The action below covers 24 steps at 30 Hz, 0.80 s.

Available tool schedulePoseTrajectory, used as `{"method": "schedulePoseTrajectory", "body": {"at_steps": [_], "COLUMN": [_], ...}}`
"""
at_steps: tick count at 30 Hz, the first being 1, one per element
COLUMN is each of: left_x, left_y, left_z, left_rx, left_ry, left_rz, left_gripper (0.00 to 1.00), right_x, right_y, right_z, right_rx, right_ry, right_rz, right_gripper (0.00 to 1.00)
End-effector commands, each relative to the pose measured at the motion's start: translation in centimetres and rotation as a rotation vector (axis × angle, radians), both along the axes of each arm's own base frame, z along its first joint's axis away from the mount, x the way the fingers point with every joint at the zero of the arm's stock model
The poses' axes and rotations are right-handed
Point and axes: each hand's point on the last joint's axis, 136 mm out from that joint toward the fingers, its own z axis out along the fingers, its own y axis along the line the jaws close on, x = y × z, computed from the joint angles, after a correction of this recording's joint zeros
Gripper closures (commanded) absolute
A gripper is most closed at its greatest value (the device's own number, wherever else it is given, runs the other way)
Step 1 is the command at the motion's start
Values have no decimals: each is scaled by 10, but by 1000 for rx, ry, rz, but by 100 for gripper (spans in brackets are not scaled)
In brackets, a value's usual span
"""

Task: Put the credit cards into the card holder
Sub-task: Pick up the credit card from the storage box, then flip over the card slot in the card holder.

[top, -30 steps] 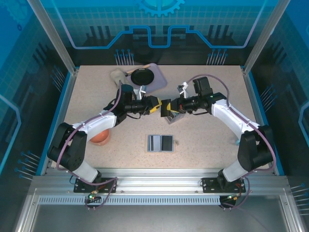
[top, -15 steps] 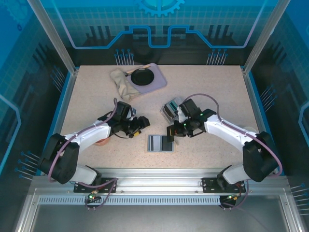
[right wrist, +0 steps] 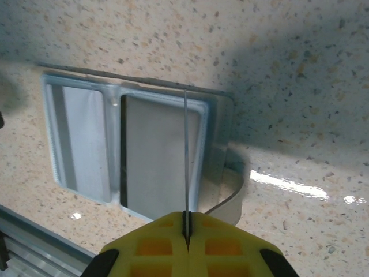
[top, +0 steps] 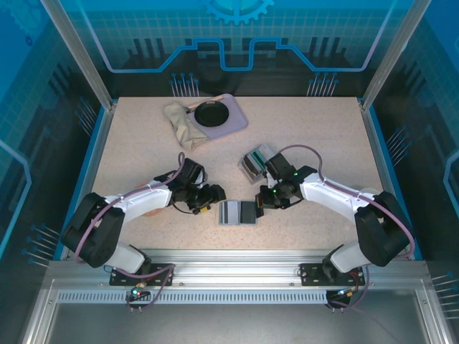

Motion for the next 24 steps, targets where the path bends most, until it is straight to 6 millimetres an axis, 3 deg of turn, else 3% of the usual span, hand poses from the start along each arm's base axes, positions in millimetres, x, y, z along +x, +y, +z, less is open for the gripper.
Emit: {"method": "schedulePoseTrajectory", "body": {"at_steps": [1, 6, 12, 24], "left_x": [-5, -8, -11, -15], "left_y": [0, -1, -6, -16], "left_z": [-10, -19, -27, -43], "left_rx": [33, 39, 39, 34], "left_ry": [16, 36, 53, 86], "left_rz": [-28, -33, -48, -68], "left_gripper": [29, 32, 36, 45], "right_x": [-6, -7, -5, 7], "right_y": [-6, -9, 1, 14], "right_z": [-14, -19, -22, -9], "right_rx": [-33, -47, 35, 176], "right_ry": [40, 35, 43, 19], "right_rz": [-23, -37, -71, -119], "right_gripper": [96, 96, 96, 95]}}
